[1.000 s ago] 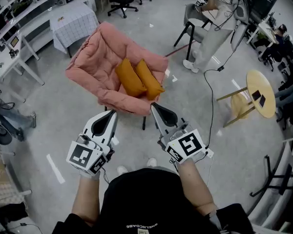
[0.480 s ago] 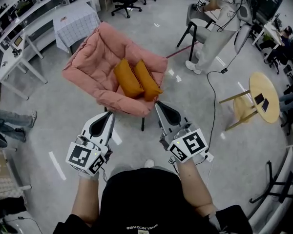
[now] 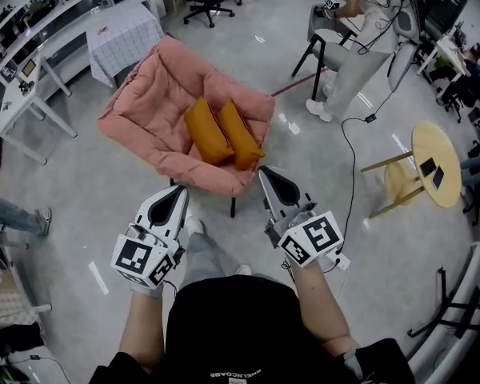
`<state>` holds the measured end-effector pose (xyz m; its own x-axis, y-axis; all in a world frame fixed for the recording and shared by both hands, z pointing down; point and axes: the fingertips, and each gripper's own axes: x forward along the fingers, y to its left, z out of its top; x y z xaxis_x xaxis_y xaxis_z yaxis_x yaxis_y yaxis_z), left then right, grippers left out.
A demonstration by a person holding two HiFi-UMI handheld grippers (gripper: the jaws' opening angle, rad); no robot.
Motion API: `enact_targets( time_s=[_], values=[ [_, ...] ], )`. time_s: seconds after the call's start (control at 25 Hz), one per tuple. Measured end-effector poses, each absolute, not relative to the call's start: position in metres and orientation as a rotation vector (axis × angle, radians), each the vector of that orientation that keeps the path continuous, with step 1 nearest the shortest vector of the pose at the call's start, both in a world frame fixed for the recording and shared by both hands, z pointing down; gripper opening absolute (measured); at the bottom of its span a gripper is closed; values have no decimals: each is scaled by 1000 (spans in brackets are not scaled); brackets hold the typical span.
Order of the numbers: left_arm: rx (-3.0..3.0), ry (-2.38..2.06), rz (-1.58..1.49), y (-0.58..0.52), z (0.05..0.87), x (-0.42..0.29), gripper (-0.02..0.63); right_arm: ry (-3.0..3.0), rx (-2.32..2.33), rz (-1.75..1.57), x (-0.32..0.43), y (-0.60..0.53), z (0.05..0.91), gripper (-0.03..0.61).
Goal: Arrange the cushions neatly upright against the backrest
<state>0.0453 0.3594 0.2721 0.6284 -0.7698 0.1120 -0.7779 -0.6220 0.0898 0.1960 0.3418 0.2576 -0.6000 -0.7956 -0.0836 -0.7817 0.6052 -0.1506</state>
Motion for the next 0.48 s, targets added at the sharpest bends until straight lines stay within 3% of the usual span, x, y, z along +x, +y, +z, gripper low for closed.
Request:
enact_targets(
  time_s=[0.48],
  values=[
    [2698,-1206,88,241,293,22,12,2720,-1404,-193,169,227,277,9]
  ],
)
